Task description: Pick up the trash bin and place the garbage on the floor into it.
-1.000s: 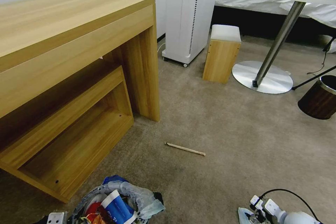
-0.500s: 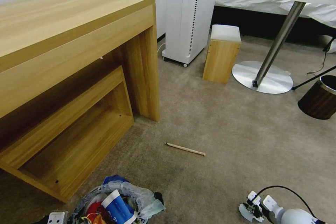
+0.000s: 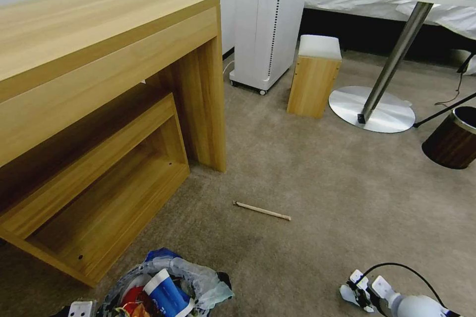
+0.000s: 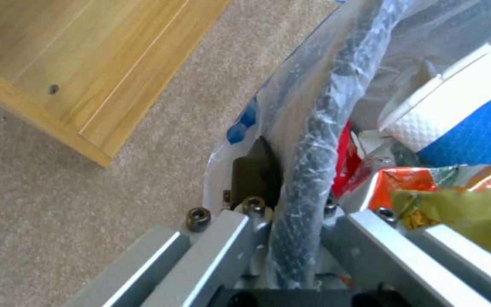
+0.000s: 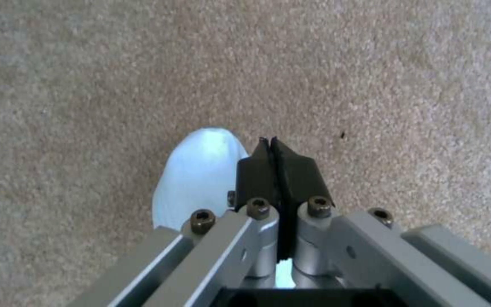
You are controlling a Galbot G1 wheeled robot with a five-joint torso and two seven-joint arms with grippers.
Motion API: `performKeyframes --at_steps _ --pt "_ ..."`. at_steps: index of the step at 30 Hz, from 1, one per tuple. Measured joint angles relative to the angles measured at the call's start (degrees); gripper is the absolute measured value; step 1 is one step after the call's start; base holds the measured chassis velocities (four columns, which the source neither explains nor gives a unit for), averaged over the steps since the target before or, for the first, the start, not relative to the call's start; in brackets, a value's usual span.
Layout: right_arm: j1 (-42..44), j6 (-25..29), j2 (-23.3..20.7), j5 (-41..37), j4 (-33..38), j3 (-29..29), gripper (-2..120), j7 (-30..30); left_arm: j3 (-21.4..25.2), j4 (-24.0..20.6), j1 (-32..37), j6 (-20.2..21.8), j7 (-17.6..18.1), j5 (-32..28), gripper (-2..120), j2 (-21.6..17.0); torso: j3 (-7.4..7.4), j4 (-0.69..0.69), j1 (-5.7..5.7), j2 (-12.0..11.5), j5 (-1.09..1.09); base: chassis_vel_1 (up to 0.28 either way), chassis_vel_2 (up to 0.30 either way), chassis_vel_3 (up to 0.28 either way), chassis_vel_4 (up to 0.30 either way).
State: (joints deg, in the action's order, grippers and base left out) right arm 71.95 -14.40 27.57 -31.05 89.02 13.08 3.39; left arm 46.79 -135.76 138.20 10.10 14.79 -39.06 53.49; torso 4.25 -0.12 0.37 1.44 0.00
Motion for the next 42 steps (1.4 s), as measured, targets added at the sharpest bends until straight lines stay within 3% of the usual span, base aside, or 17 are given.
performKeyframes --at_steps 15,20,35,42 --pt "-2.4 1.7 0.0 -0.7 -0.4 0.2 0 -1.2 1.3 -0.2 -0.2 0.0 0.8 -2.3 0 -1.9 0.00 0.00 0.00 0.0 0.00 0.000 0.000 0.000 0.000" --pt "-2.1 -0.8 -0.8 -0.9 1.5 0.0 3 -0.7 1.3 -0.1 -0.3 0.0 0.8 -2.5 0 -2.5 0.00 0.01 0.00 0.0 -0.01 0.000 0.000 0.000 0.000" --pt "0.9 -9.3 -1.5 -5.8 4.7 -0.3 63 4.3 1.6 0.2 -0.8 0.0 0.9 -4.2 0 -3.1 0.00 0.01 0.00 0.0 0.00 0.000 0.000 0.000 0.000" --pt "1.8 -10.2 -1.6 -6.0 4.8 -0.4 83 5.5 2.0 -0.1 -1.0 0.0 1.2 -5.2 0 -3.6 0.00 0.00 0.00 0.0 0.00 0.000 0.000 0.000 0.000"
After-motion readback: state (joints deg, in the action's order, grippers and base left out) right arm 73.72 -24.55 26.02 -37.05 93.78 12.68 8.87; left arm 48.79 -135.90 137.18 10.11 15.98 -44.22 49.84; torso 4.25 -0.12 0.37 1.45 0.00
